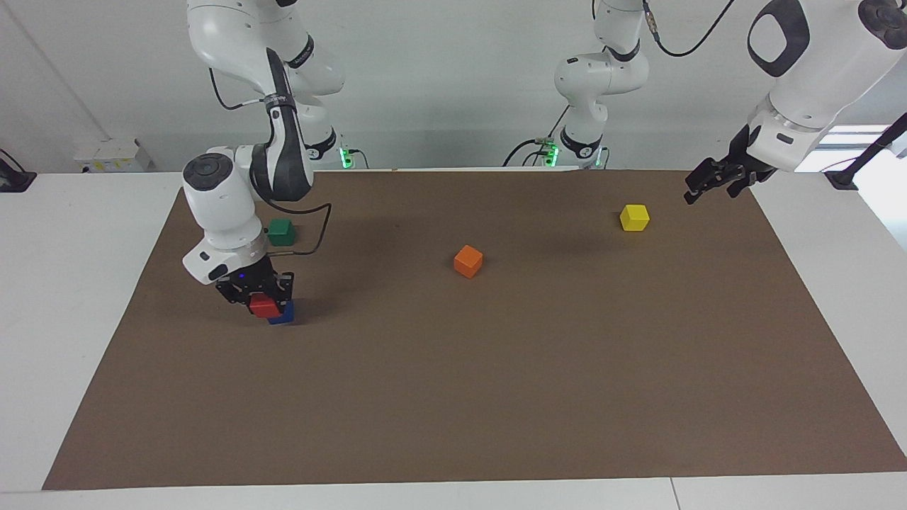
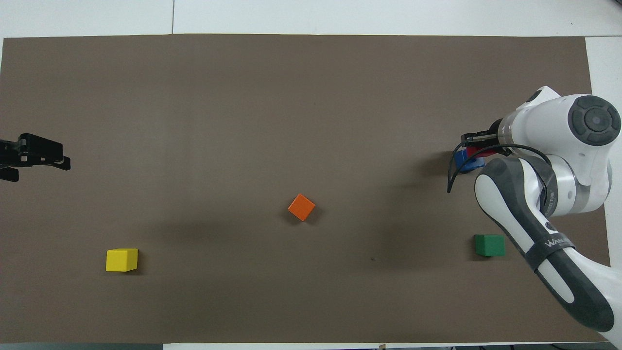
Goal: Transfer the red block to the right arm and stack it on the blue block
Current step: 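Lower the red block onto the blue block with the right gripper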
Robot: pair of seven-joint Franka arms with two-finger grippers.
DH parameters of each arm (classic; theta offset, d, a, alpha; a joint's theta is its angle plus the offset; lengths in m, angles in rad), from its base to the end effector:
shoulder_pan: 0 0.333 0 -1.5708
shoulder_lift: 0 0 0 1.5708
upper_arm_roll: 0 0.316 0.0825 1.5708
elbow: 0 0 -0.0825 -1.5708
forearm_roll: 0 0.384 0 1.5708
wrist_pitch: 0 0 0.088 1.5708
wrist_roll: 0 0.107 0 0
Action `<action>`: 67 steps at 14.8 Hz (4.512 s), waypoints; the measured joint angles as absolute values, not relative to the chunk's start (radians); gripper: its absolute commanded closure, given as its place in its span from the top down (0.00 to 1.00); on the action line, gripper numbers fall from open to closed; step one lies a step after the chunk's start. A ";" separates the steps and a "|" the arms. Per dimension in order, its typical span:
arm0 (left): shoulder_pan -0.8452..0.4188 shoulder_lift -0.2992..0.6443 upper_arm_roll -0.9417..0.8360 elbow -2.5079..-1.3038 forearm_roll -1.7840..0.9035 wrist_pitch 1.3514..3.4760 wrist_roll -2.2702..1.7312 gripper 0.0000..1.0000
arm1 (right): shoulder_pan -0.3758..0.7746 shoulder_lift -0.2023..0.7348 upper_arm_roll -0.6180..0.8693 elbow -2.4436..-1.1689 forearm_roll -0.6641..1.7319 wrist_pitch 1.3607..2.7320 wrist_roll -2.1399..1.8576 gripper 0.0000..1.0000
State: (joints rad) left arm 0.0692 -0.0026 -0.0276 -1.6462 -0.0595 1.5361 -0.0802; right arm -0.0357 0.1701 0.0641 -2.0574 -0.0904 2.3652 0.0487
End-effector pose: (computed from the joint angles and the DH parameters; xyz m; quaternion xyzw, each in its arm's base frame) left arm 0.5465 0.0162 0.5879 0.9962 0.0613 -0.0543 0.0287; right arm 0.5910 0.0148 0.3677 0.9970 0.0190 0.0701 0.0258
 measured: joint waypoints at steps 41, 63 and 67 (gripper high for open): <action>0.046 0.002 -0.018 -1.646 -0.060 1.521 -0.083 1.00 | -0.059 0.145 0.066 -2.168 -0.021 2.497 -0.070 0.00; 0.046 0.002 -0.018 -1.646 -0.060 1.519 -0.083 1.00 | -0.060 0.145 0.065 -2.174 -0.020 2.497 -0.070 0.87; 0.046 0.002 -0.018 -1.646 -0.060 1.519 -0.083 1.00 | -0.059 0.149 0.065 -2.182 -0.020 2.495 -0.070 1.00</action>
State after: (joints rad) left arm 0.0463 0.0022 -0.0177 -1.6460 -0.0595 1.5192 -0.0828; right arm -0.0589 0.1485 0.0653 -2.1818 -0.0203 2.4951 -0.0697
